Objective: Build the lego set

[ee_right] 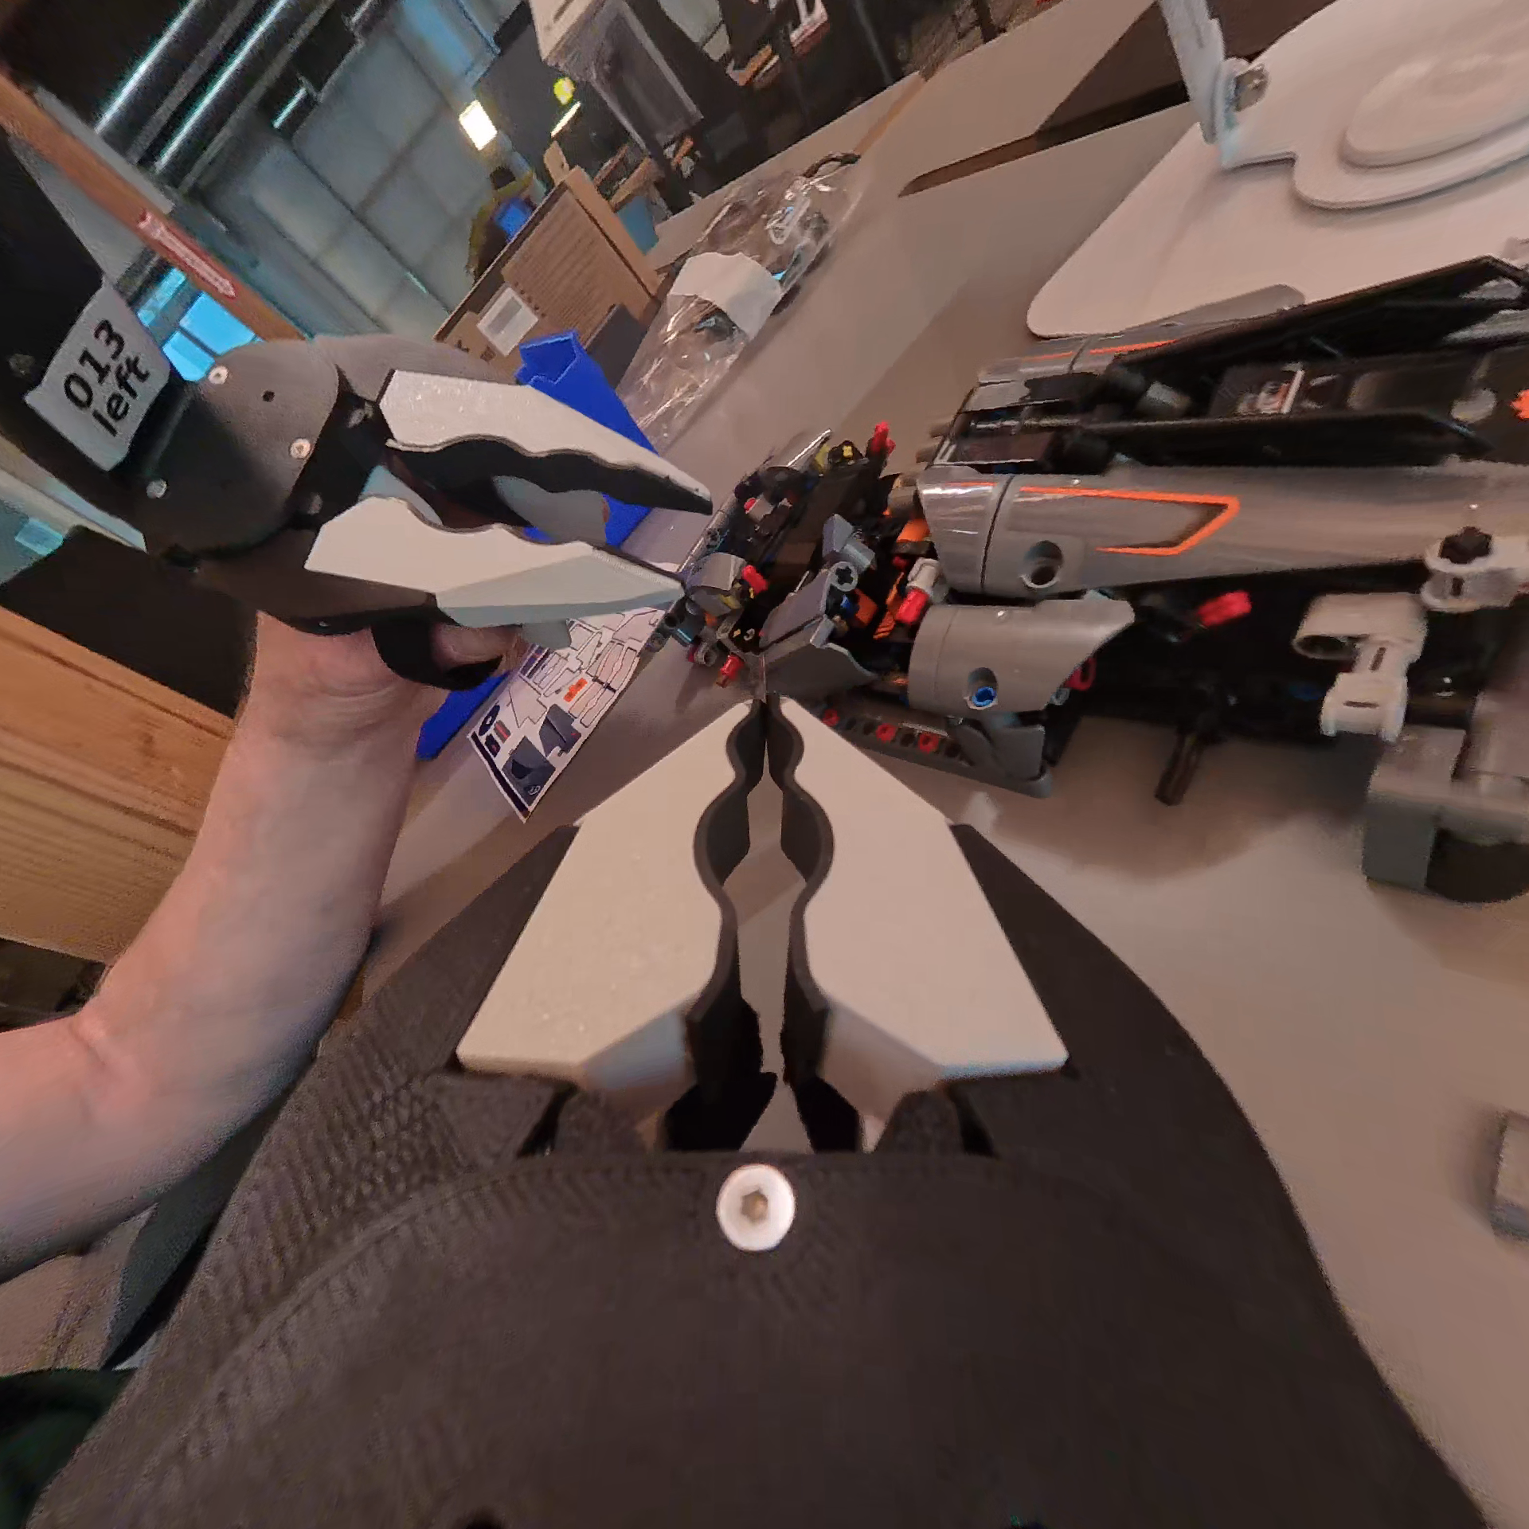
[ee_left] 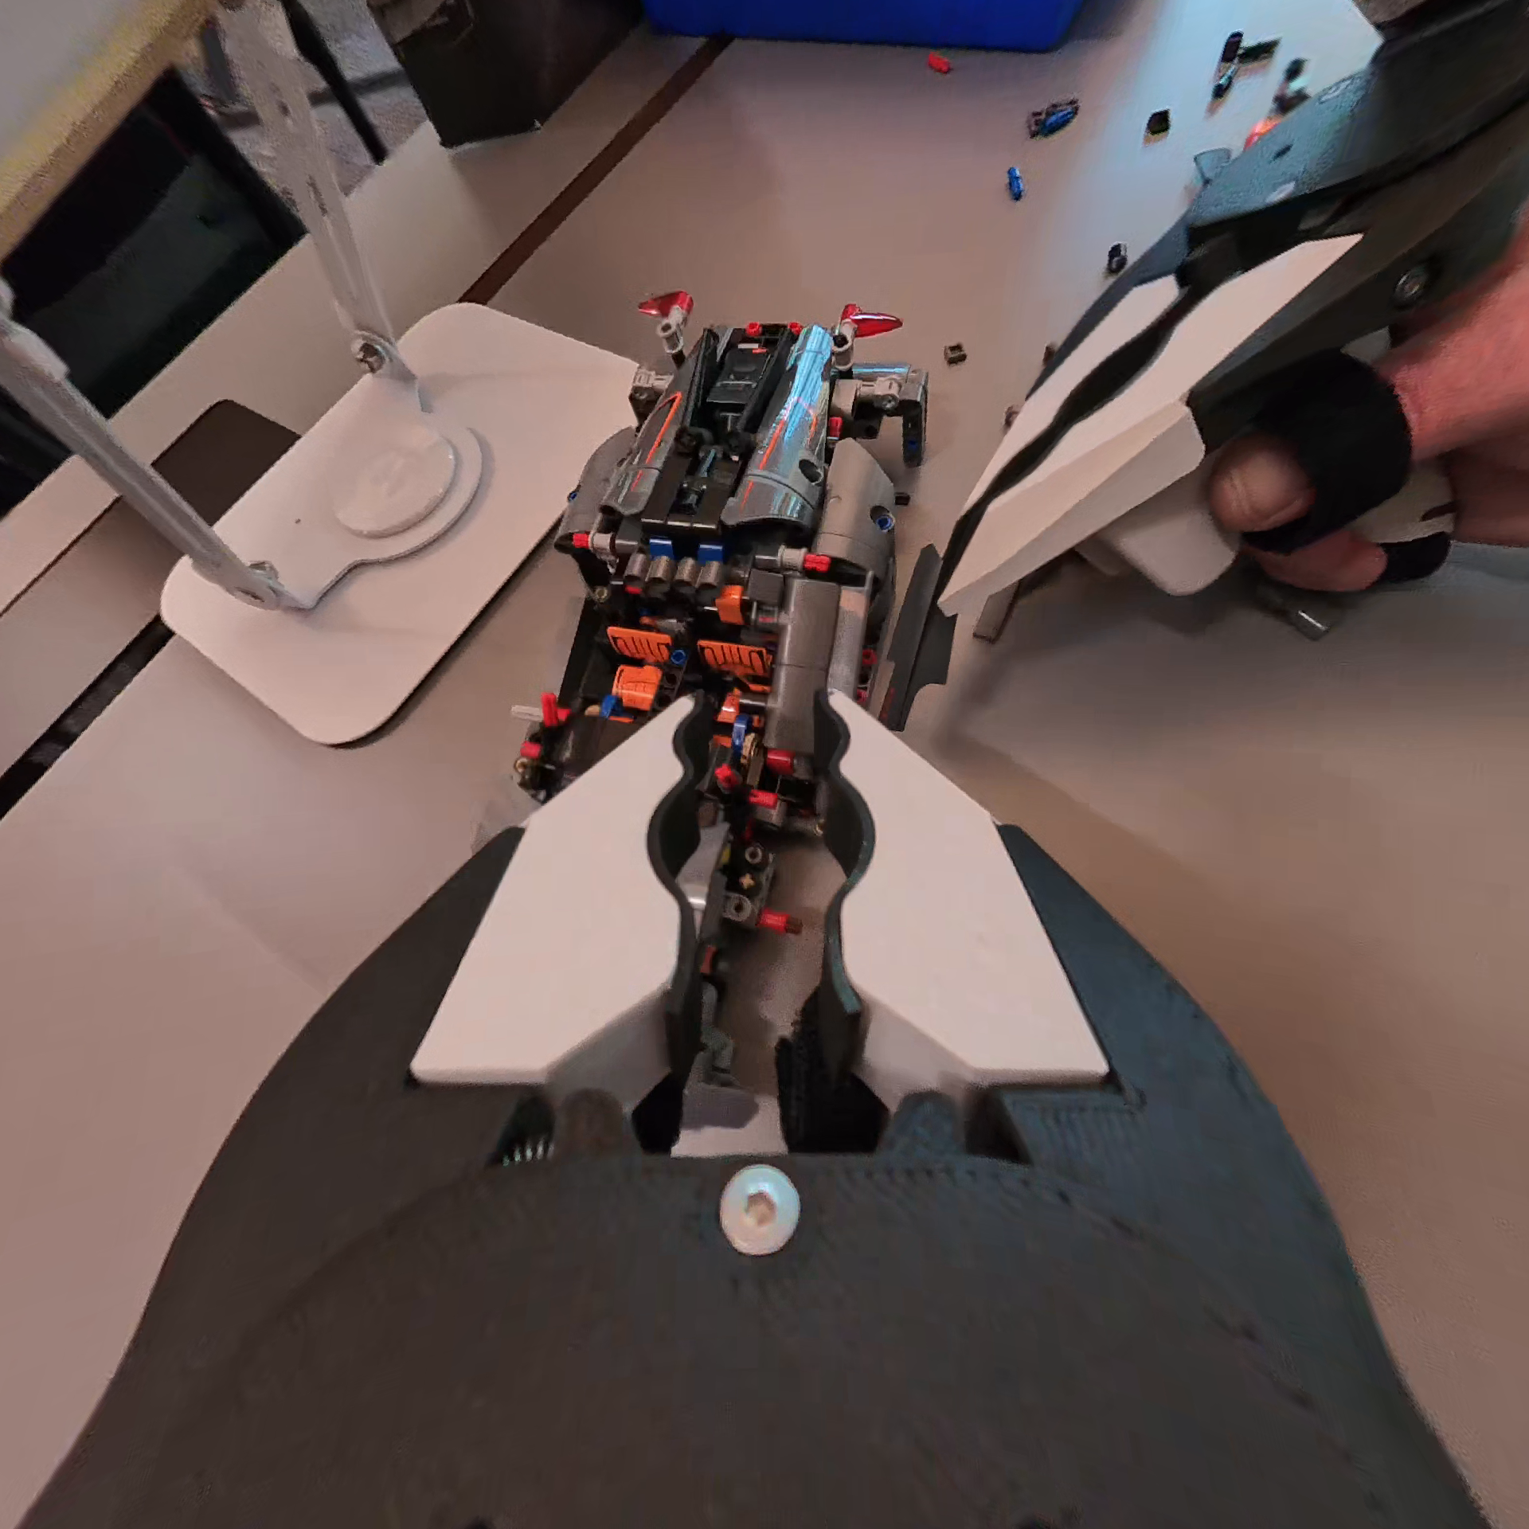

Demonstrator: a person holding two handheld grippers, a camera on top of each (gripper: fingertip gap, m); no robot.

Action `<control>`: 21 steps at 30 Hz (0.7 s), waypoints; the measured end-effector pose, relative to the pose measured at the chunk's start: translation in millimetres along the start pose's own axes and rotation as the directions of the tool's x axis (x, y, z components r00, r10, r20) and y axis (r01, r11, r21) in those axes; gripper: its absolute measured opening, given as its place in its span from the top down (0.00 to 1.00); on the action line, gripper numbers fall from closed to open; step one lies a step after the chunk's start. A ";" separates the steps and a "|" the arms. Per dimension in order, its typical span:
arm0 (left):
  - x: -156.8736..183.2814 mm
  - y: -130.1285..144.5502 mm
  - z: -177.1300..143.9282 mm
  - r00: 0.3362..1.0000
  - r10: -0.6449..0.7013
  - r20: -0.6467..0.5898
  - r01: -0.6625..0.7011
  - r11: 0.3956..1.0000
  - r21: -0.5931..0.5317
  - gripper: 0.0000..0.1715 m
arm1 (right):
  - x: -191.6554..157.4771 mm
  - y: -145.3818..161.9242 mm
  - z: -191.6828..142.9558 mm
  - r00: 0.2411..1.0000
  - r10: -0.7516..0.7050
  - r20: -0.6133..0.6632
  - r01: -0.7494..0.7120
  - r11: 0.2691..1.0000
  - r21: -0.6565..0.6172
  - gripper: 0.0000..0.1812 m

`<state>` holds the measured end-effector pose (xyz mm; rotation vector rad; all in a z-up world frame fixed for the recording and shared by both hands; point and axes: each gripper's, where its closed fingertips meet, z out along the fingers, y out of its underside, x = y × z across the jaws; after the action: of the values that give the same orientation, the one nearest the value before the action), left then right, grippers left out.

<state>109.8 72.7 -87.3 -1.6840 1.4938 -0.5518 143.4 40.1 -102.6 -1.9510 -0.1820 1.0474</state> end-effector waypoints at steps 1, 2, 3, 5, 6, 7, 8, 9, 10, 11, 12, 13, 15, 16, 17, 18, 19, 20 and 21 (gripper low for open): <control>-2.7 -1.5 3.0 1.000 0.001 -0.024 -0.001 1.000 -0.011 0.87 | -0.1 1.3 0.5 1.000 0.008 0.001 -0.007 1.000 -0.007 1.00; -3.6 -3.1 6.9 0.998 0.003 -0.059 -0.004 1.000 -0.019 0.87 | -0.2 3.5 2.1 1.000 0.011 -0.001 -0.011 1.000 -0.021 1.00; -2.3 -3.6 11.4 0.994 -0.003 -0.106 0.000 0.999 -0.034 0.87 | 1.4 4.8 3.7 1.000 0.010 -0.016 -0.010 1.000 -0.029 1.00; -7.4 -4.5 20.9 0.991 -0.016 -0.130 0.008 0.998 -0.062 0.88 | 0.8 8.4 7.3 1.000 0.023 -0.018 -0.024 0.998 -0.054 1.00; -4.2 -3.7 25.3 0.985 -0.027 -0.171 0.013 0.997 -0.078 0.89 | 1.0 9.8 8.9 0.999 0.034 -0.021 -0.036 0.998 -0.060 1.00; -1.7 -2.2 29.3 0.979 -0.042 -0.200 0.023 0.995 -0.093 0.89 | 1.6 10.0 9.9 0.999 0.034 -0.029 -0.036 0.998 -0.059 1.00; -3.5 -1.3 33.3 0.980 -0.048 -0.196 0.029 0.995 -0.096 0.89 | 1.3 10.3 10.8 0.999 0.031 -0.030 -0.033 0.998 -0.060 1.00; -4.1 -0.3 36.4 0.979 -0.053 -0.195 0.034 0.995 -0.097 0.90 | 1.5 11.0 11.9 0.999 0.037 -0.033 -0.039 0.997 -0.065 1.00; -2.7 -0.3 38.1 0.977 -0.059 -0.206 0.041 0.995 -0.088 0.91 | 1.8 10.9 12.9 0.998 0.047 -0.036 -0.049 0.997 -0.062 1.00; -0.9 -1.0 38.3 0.973 -0.067 -0.221 0.051 0.996 -0.077 0.92 | 2.1 11.1 14.1 0.998 0.055 -0.037 -0.057 0.997 -0.061 1.00; -0.4 -1.6 37.7 0.970 -0.071 -0.230 0.057 0.996 -0.071 0.92 | 3.2 11.7 15.1 0.997 0.059 -0.044 -0.062 0.996 -0.064 1.00; -1.2 -1.7 36.7 0.970 -0.073 -0.232 0.059 0.996 -0.067 0.92 | 4.3 11.8 15.7 0.997 0.061 -0.051 -0.064 0.996 -0.064 1.00; -4.0 -2.1 34.8 0.968 -0.089 -0.236 0.078 0.995 -0.056 0.92 | 5.7 11.6 15.2 0.996 0.062 -0.063 -0.066 0.996 -0.059 1.00; -3.1 -2.3 33.8 0.963 -0.099 -0.251 0.090 0.995 -0.048 0.92 | 6.7 11.0 14.6 0.995 0.073 -0.066 -0.077 0.996 -0.051 1.00; -2.7 -1.5 33.5 0.960 -0.106 -0.259 0.098 0.994 -0.045 0.91 | 7.4 10.3 14.2 0.994 0.083 -0.065 -0.086 0.995 -0.045 1.00; -3.7 1.1 34.2 0.960 -0.113 -0.255 0.102 0.993 -0.054 0.91 | 7.8 9.3 13.9 0.994 0.091 -0.062 -0.093 0.995 -0.039 1.00; -4.6 4.4 35.1 0.961 -0.117 -0.252 0.102 0.992 -0.069 0.91 | 8.1 7.9 13.5 0.993 0.100 -0.058 -0.102 0.994 -0.030 1.00; -5.2 5.7 35.4 0.961 -0.116 -0.250 0.100 0.992 -0.073 0.91 | 8.3 7.1 13.4 0.993 0.107 -0.054 -0.109 0.994 -0.025 1.00; -6.3 5.4 35.4 0.962 -0.116 -0.248 0.102 0.992 -0.068 0.92 | 8.0 6.5 13.3 0.993 0.110 -0.049 -0.112 0.994 -0.022 1.00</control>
<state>132.2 88.6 -111.1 -1.7995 1.6123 -0.8166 137.0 48.7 -115.7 -2.0254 -0.0607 1.0736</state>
